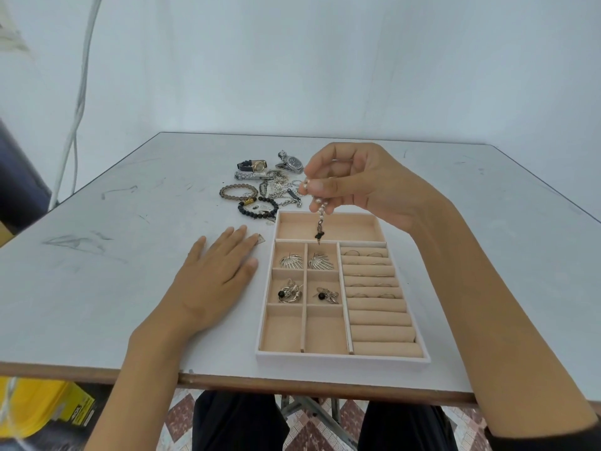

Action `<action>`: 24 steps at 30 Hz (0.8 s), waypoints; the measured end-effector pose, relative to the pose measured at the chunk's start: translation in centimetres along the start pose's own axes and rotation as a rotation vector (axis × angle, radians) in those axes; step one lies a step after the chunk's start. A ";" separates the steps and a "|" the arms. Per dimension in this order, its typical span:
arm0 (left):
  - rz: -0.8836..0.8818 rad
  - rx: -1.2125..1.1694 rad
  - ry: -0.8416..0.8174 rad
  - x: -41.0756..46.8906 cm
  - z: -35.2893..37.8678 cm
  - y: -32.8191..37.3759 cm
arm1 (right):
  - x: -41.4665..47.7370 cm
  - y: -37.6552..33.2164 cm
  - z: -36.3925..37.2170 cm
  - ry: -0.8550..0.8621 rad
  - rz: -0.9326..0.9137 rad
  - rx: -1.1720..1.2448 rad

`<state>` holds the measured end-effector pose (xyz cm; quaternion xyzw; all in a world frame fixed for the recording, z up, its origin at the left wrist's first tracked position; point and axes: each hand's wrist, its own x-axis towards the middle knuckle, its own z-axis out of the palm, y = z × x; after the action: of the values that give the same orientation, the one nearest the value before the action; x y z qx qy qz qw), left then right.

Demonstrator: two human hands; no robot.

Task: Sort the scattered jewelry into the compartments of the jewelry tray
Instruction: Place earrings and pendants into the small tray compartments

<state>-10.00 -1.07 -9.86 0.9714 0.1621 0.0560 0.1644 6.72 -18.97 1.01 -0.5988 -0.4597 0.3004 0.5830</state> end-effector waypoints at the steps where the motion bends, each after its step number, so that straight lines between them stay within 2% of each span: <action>1: 0.000 0.003 0.000 -0.1 0.0 0.1 | -0.1 -0.1 0.1 -0.025 0.002 -0.012; 8: -0.009 0.020 0.004 0.0 0.0 0.1 | -0.8 -0.6 0.4 -0.274 0.026 -0.092; 14: -0.004 0.028 0.010 0.0 0.0 0.0 | -1.0 -0.6 0.8 -0.493 0.142 -0.272; 18: -0.010 0.027 0.005 -0.1 -0.1 0.3 | -1.0 -0.4 1.0 -0.522 0.222 -0.389; 24: -0.006 0.029 0.004 -0.1 -0.1 0.3 | -0.9 -0.3 1.3 -0.496 0.227 -0.543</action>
<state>-10.05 -1.31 -9.64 0.9730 0.1663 0.0553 0.1501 5.15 -19.26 0.92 -0.6875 -0.5804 0.3662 0.2375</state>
